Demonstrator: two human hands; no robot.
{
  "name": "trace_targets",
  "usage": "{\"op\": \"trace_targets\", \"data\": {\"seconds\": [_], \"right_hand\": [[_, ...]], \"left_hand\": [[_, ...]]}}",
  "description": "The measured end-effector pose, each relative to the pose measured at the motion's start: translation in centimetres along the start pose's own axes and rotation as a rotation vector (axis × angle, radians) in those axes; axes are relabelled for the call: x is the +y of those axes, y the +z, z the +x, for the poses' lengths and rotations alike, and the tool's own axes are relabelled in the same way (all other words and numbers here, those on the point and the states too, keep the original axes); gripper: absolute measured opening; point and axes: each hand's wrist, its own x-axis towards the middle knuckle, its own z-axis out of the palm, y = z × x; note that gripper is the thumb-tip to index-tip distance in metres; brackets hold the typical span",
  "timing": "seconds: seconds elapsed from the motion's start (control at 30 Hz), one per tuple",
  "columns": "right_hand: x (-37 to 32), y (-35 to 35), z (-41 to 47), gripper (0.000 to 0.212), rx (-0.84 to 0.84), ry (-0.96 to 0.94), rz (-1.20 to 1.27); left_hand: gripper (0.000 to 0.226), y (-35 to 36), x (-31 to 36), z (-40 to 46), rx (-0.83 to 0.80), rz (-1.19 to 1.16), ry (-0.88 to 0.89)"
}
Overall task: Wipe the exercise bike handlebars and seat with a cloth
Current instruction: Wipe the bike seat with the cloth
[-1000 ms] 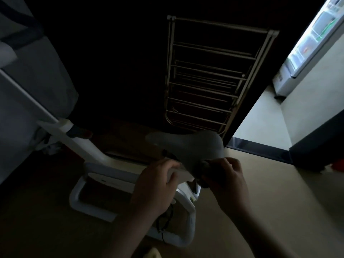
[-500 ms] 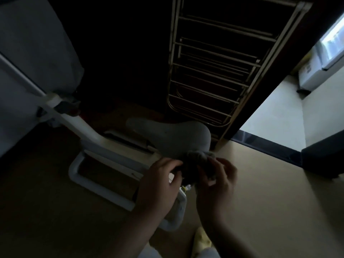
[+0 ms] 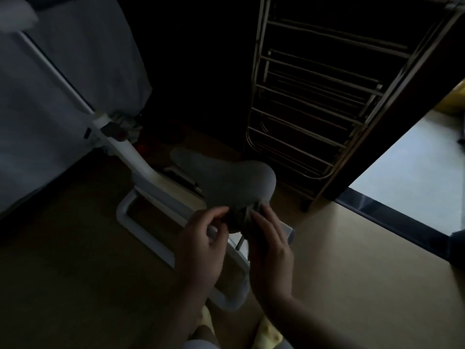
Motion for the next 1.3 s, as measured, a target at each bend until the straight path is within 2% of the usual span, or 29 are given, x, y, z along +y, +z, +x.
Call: {"op": "trace_targets", "data": {"seconds": [0.07,0.13,0.27,0.3,0.4,0.53,0.63,0.7,0.83,0.97,1.07,1.1,1.2,1.23,1.3], "right_hand": [[1.3,0.0,1.6,0.039,0.065,0.04,0.026],[1.0,0.0,2.8,0.041,0.147,0.178,0.046],[-2.0,1.7,0.8,0.054,0.061,0.293,0.116],[-2.0,1.8,1.3,0.055,0.083,0.314,0.124],[-1.7,2.0,2.8,0.045,0.21,0.422,0.17],[-3.5,2.9,0.9,0.044,0.198,0.445,0.211],[-2.4,2.5,3.0,0.041,0.273,0.469,0.179],[-2.8,3.0,2.6,0.04,0.254,0.367,0.076],[-2.5,2.2,1.7,0.038,-0.02,0.009,-0.245],[-2.2,1.1,3.9,0.034,0.049,0.079,-0.318],[-1.5,0.8,4.0,0.033,-0.05,-0.11,-0.473],[-0.7,0.0,5.0,0.033,-0.072,-0.132,-0.522],[0.1,-1.2,7.6,0.03,0.035,0.042,-0.508],[-0.1,-1.0,7.3,0.031,0.021,0.033,-0.498],[-0.4,-0.7,6.4,0.032,-0.079,-0.1,-0.499]], "left_hand": [[0.032,0.2,0.1,-0.1,0.004,0.03,0.042],[0.031,0.1,0.2,0.0,-0.002,0.06,0.076],[0.028,-0.5,0.1,0.7,-0.085,0.08,0.053],[0.028,-0.6,0.2,1.0,-0.102,0.082,0.067],[0.028,-1.1,0.4,1.6,-0.161,0.088,0.137],[0.026,-1.8,0.0,2.5,-0.224,0.056,0.188],[0.026,-1.6,-0.5,3.8,-0.239,0.041,0.223],[0.025,-1.6,-0.7,4.3,-0.254,0.015,0.233],[0.021,-2.2,-1.0,4.7,-0.245,-0.045,0.165],[0.023,-2.3,-0.9,5.0,-0.289,0.001,0.19],[0.023,-1.8,-0.9,5.2,-0.273,0.007,0.208],[0.024,-1.6,-0.9,5.2,-0.249,0.021,0.222],[0.026,-0.2,-0.8,5.0,-0.148,0.072,0.235],[0.024,0.3,-0.6,4.9,-0.112,0.071,0.216],[0.022,1.2,-0.4,4.8,-0.036,0.053,0.191]]}}
